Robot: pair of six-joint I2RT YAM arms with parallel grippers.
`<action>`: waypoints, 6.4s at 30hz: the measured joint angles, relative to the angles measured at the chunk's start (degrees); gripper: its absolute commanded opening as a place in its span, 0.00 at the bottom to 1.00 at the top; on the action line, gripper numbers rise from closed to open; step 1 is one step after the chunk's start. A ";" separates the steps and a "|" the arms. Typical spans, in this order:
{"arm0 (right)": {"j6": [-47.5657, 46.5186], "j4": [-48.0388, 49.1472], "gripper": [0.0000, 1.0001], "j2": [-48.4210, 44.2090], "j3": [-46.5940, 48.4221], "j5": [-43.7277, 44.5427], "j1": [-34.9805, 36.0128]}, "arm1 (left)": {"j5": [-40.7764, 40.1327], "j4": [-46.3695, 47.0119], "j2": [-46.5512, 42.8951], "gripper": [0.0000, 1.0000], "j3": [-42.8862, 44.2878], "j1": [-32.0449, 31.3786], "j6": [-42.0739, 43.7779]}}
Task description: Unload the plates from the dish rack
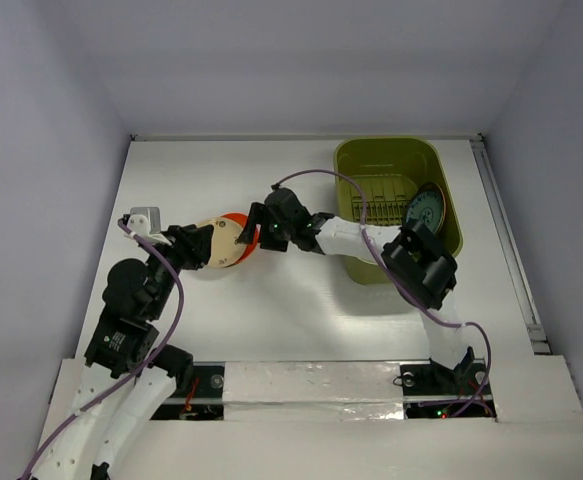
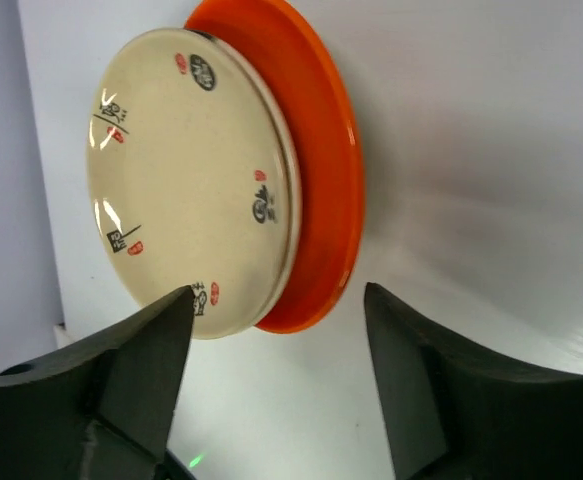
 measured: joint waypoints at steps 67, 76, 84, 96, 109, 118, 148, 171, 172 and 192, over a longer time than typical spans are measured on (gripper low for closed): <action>-29.64 -29.38 0.45 -33.24 -18.53 46.80 -36.81 | 0.90 0.00 -0.28 0.39 -0.02 -0.94 0.04; -29.59 -22.84 0.40 -33.38 -24.68 43.69 -37.18 | 0.92 0.02 -0.17 0.39 -0.02 -0.94 0.04; -29.57 -17.55 0.43 -34.75 -27.71 42.82 -37.20 | 0.96 0.02 0.59 0.39 -0.02 -0.94 0.04; -30.49 -13.88 0.00 -33.81 -26.47 45.00 -37.11 | 0.98 0.02 0.72 0.39 -0.02 -0.94 0.04; -31.89 -15.69 0.00 -51.67 -26.47 36.72 -37.11 | 1.09 0.02 0.74 0.39 -0.02 -0.94 0.04; -29.55 -17.29 0.00 -58.10 -21.99 25.88 -35.36 | 1.16 0.20 0.81 0.39 -0.02 -0.90 0.04; 0.15 4.00 0.17 0.00 1.36 -5.79 0.48 | 0.90 0.44 0.90 0.39 -0.02 0.37 0.07; -9.88 -2.01 0.00 -18.60 -7.19 8.76 1.22 | 1.14 0.46 1.01 0.48 -0.02 2.14 0.09; -10.45 -1.92 0.00 -21.59 -8.72 10.58 1.29 | 1.20 0.46 1.09 0.49 -0.02 2.29 0.09; -30.12 5.70 1.00 -91.97 -36.15 64.57 1.60 | 5.29 3.45 2.91 0.73 0.35 4.85 0.46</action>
